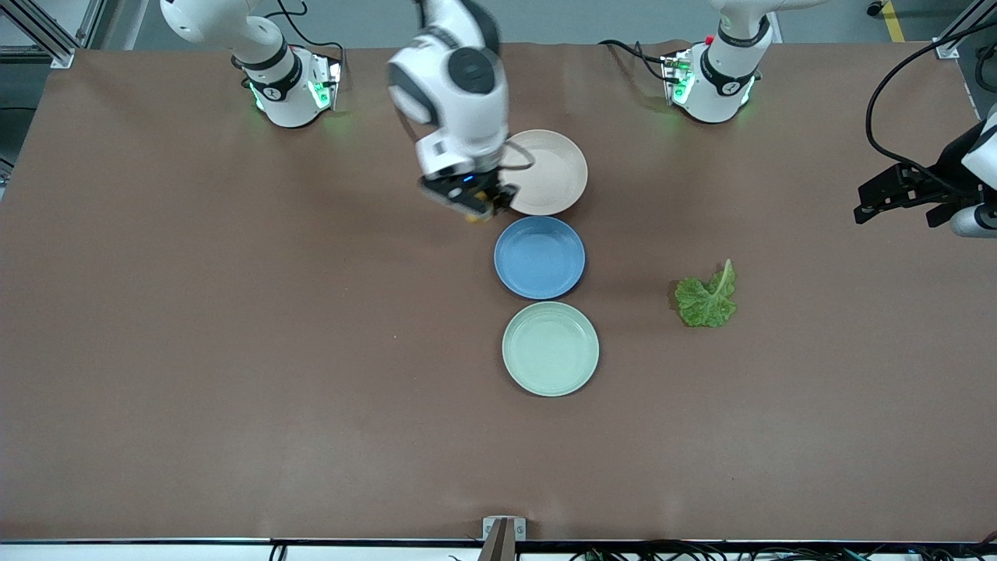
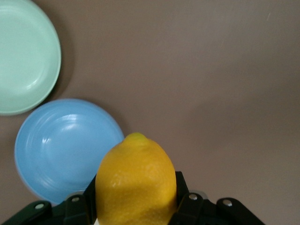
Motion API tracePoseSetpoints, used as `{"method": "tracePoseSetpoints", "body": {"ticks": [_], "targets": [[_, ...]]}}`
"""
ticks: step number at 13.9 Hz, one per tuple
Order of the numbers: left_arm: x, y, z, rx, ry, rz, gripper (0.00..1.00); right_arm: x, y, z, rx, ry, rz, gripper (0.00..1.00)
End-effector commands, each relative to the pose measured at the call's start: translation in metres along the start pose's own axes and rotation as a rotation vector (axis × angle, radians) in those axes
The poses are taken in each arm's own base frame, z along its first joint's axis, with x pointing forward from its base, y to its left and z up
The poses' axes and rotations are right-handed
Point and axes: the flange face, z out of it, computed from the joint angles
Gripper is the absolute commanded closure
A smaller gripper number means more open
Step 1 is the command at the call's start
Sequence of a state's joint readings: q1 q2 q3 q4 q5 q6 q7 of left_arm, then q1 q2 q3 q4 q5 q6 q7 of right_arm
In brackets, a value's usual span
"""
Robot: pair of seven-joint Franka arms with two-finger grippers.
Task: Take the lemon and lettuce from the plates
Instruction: 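Carry the lemon with the right gripper away from the cream plate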
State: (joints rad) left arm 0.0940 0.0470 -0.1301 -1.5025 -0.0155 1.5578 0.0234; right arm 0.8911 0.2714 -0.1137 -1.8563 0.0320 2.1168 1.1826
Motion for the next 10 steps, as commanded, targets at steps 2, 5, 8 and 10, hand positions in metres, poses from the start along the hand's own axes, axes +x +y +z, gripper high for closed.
{"method": "tracePoseSetpoints", "body": {"ticks": [2,5,8,10], "targets": [[0.002,0.000,-0.006,-0.018,0.000,0.021,0.00,0.105,0.093,0.009,-0.012,-0.025,-0.140,1.00],[0.003,0.006,-0.004,-0.016,-0.002,0.026,0.00,0.179,0.163,0.027,-0.024,-0.055,-0.263,1.00],[0.003,0.006,-0.004,-0.016,-0.002,0.023,0.00,0.227,0.231,0.054,-0.010,-0.051,-0.351,1.00],[0.003,0.003,-0.005,-0.019,0.001,0.017,0.00,0.239,0.270,0.084,0.004,-0.021,-0.384,1.00]]}}
